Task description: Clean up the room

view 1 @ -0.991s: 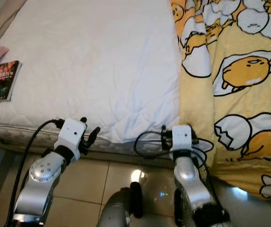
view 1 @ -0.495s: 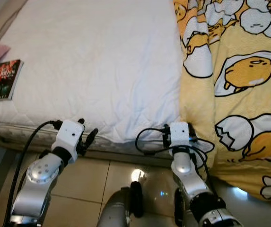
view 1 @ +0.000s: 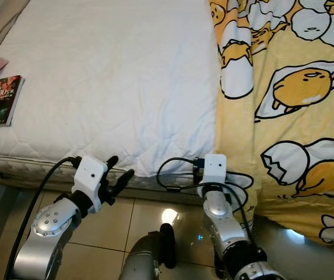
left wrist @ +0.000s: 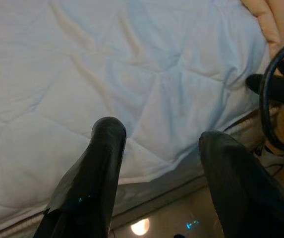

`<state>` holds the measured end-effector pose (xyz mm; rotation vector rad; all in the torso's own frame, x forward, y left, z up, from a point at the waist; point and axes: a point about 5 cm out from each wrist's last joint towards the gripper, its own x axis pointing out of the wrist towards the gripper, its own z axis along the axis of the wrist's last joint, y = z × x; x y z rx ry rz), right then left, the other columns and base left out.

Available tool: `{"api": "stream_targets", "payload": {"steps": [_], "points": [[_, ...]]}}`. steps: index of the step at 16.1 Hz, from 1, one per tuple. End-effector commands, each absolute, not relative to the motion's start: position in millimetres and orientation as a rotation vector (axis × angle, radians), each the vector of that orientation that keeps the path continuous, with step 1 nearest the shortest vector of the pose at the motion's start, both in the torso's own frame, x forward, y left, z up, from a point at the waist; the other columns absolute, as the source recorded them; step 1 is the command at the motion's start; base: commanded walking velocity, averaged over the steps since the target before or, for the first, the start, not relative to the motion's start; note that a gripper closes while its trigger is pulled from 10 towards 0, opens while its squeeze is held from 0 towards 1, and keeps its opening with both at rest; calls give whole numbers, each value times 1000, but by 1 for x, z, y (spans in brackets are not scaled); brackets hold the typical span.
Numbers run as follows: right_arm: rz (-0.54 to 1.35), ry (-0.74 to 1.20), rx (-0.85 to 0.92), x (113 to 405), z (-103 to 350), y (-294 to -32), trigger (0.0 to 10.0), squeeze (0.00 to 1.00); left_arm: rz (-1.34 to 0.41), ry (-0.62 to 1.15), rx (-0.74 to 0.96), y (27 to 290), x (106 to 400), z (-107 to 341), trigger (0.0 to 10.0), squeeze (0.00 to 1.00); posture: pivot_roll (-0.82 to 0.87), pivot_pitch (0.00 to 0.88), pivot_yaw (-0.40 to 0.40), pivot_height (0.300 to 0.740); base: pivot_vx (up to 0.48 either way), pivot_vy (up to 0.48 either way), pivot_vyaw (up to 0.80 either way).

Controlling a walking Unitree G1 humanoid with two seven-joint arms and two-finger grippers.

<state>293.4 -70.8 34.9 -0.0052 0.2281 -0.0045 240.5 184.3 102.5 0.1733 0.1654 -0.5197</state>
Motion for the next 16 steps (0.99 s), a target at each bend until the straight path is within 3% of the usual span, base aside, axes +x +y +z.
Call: {"api": "stream_targets", "payload": {"steps": [1,7,10,11,15,16], "points": [[69,283,42,281,26,-49,0,20,-508,209,190,191,237,96,10000,0,136,311,214,740,0,0,0],[241,235,186,274,44,-6,0,24,-497,219,201,196,236,96,10000,0,147,291,202,740,0,0,0],[246,131,131,275,60,-5,0,0,-488,218,204,197,236,95,10000,0,143,276,193,740,0,0,0],[181,-6,-27,279,76,-18,10000,0,-485,215,203,197,236,95,10000,0,141,274,192,740,0,0,0],[32,-30,-126,284,78,-51,10000,0,-484,214,200,197,236,94,10000,0,132,270,196,740,0,0,0],[-54,82,-82,286,59,-70,10000,1000,-491,215,200,196,237,95,10000,0,137,277,207,740,0,0,0]]}}
